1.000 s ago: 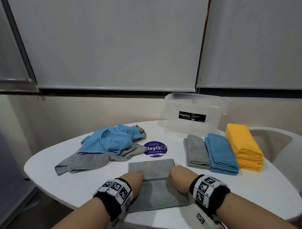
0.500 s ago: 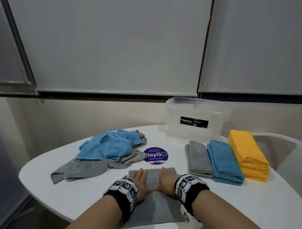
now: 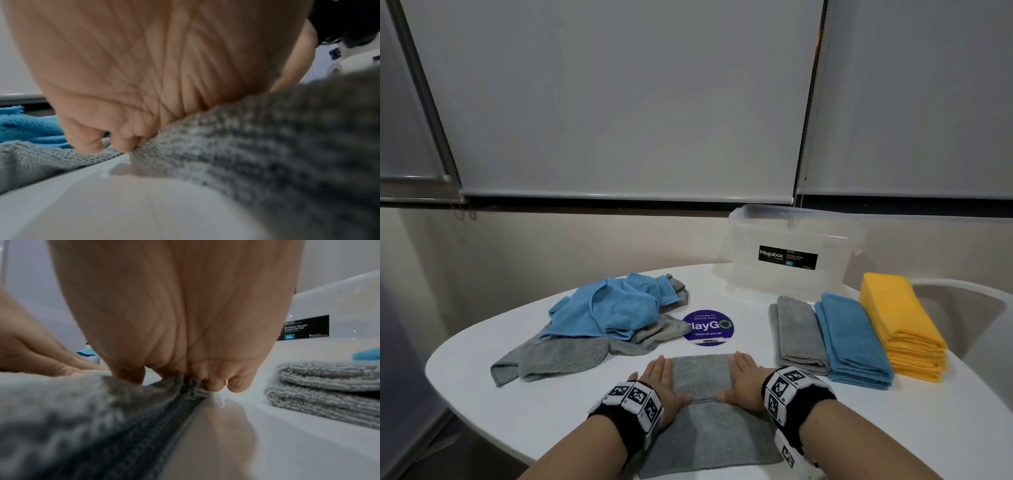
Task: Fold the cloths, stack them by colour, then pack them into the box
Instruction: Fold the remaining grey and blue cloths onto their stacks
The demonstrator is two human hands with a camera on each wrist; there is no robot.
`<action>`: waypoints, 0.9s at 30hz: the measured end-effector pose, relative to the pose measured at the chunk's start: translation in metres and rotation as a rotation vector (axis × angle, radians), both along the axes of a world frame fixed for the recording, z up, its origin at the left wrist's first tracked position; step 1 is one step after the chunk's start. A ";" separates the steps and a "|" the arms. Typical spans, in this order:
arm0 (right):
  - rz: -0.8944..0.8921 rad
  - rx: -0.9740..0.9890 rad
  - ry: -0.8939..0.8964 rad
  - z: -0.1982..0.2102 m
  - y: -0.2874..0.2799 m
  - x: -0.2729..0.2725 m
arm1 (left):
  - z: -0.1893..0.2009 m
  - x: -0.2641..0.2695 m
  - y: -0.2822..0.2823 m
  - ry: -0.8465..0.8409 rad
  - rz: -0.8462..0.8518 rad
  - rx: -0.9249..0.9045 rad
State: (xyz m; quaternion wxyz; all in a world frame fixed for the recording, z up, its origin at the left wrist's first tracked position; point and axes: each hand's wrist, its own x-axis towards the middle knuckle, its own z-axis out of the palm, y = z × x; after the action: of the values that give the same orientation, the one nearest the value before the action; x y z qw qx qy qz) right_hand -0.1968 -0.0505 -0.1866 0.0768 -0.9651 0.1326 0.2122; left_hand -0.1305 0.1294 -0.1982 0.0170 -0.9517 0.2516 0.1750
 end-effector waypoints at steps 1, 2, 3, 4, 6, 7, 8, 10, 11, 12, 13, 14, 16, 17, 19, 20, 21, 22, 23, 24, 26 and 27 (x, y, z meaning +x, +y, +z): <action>-0.002 -0.016 -0.004 -0.001 -0.002 -0.001 | 0.000 -0.002 -0.001 -0.016 0.014 0.009; -0.004 -0.029 0.002 -0.001 -0.003 -0.002 | 0.001 -0.003 -0.001 -0.028 0.025 0.021; -0.002 -0.039 0.009 -0.001 -0.004 -0.004 | 0.002 -0.004 -0.001 -0.034 0.031 0.033; 0.003 -0.045 0.014 -0.001 -0.005 -0.005 | 0.003 -0.005 -0.001 -0.036 0.035 0.041; 0.012 -0.053 0.022 0.000 -0.006 -0.008 | 0.002 -0.006 0.000 -0.033 0.040 0.033; 0.018 -0.064 0.025 0.000 -0.007 -0.009 | 0.002 -0.006 0.000 -0.028 0.042 0.019; 0.023 -0.077 0.030 0.001 -0.008 -0.010 | 0.001 -0.006 0.001 -0.018 0.043 0.005; 0.044 -0.128 0.048 0.005 -0.010 -0.013 | 0.003 -0.005 0.002 -0.001 0.034 0.004; 0.057 -0.153 0.056 0.008 -0.011 -0.016 | 0.005 -0.006 0.003 -0.006 0.024 0.020; 0.072 -0.172 0.053 0.010 -0.014 -0.019 | 0.008 -0.006 0.004 -0.022 0.011 0.038; 0.087 -0.180 0.031 0.014 -0.016 -0.023 | 0.012 -0.006 0.006 -0.045 -0.001 0.051; 0.107 -0.172 -0.015 0.016 -0.018 -0.028 | 0.017 -0.008 0.008 -0.071 -0.015 0.053; 0.186 -0.124 -0.114 0.022 -0.016 -0.042 | 0.023 -0.017 0.012 -0.114 -0.093 0.023; 0.227 -0.089 -0.137 0.027 -0.010 -0.052 | 0.025 -0.025 0.014 -0.129 -0.168 0.005; 0.334 -0.011 -0.111 0.032 0.006 -0.074 | 0.027 -0.044 0.018 -0.128 -0.347 -0.024; 0.375 -0.014 -0.057 0.034 0.015 -0.083 | 0.026 -0.054 0.020 -0.103 -0.419 -0.020; 0.400 -0.051 -0.016 0.031 0.022 -0.090 | 0.023 -0.060 0.022 -0.082 -0.470 0.001; 0.413 -0.089 0.013 0.027 0.025 -0.093 | 0.020 -0.064 0.023 -0.074 -0.500 0.023; 0.396 -0.119 0.028 0.024 0.027 -0.096 | 0.016 -0.064 0.024 -0.077 -0.511 0.034; 0.376 -0.127 0.026 0.021 0.027 -0.096 | 0.013 -0.063 0.026 -0.079 -0.508 0.038; 0.346 -0.161 0.001 0.017 0.026 -0.096 | 0.013 -0.062 0.030 -0.063 -0.485 0.048; 0.349 -0.201 -0.005 0.016 0.027 -0.096 | 0.013 -0.062 0.032 -0.052 -0.470 0.054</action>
State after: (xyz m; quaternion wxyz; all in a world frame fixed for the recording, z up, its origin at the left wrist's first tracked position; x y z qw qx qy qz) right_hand -0.2932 -0.0237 -0.1702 -0.0574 -0.9768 -0.0164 0.2057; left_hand -0.1927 0.1612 -0.1855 0.0892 -0.8703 0.4610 0.1486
